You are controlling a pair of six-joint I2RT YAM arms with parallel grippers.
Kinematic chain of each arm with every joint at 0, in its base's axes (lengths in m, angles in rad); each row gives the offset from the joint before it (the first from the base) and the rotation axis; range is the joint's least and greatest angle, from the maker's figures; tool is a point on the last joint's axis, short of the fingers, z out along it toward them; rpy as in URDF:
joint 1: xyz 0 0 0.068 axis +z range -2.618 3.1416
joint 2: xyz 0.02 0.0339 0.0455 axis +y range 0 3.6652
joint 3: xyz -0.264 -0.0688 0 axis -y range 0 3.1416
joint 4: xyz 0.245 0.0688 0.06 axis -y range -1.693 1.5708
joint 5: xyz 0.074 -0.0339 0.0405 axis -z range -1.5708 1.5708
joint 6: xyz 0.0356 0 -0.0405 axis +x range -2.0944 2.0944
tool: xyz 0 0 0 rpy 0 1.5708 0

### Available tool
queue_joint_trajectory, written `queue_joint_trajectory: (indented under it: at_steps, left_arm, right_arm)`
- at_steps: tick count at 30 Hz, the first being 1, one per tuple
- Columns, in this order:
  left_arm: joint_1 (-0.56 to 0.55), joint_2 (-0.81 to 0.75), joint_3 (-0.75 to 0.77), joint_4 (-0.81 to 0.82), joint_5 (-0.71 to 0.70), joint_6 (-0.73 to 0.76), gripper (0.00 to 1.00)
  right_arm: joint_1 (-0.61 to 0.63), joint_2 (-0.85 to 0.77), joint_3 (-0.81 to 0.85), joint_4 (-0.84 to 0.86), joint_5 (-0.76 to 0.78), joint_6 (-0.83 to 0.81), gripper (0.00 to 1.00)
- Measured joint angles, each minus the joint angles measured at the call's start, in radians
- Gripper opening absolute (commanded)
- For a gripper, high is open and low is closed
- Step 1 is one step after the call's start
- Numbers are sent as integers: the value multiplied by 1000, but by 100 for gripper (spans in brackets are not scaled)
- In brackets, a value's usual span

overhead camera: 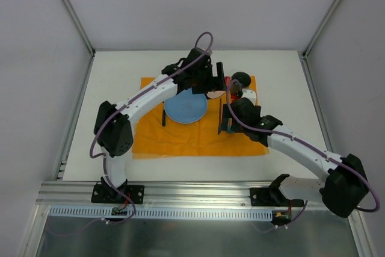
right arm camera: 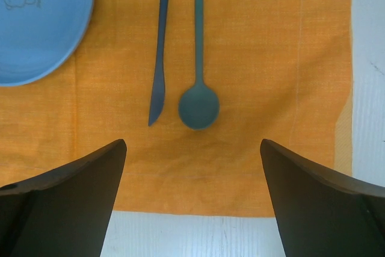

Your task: Set the dinner table for one person

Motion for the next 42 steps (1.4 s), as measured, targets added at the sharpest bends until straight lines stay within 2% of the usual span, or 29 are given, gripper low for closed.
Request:
queue_joint_trajectory:
  at_steps: [5,8,11,19,22,29,42]
  left_arm:
    - [74,-234,-157,19,-38,18,88]
    - [127,-322,-261,27,-60,26,88]
    - [167,-359,-359,33,-67,37,88]
    - [257,-412,-557,45,-61,48,87]
    - [290,-440,-592,55,-58,54,87]
    - [321,-471,-633,95,-38,71,87]
    - [344,-471,-653,123,-10,71,86]
  right_arm:
    - [-41,145,49,42,-49,-24,100]
    - [-55,201,83,64,-69,-35,98]
    - [-66,256,117,87,-83,-47,94]
    - [-126,386,173,125,-126,-64,90]
    - [-154,426,191,133,-142,-67,90]
    - [-199,484,214,153,-176,-68,80]
    - [-203,575,218,200,-209,-55,73]
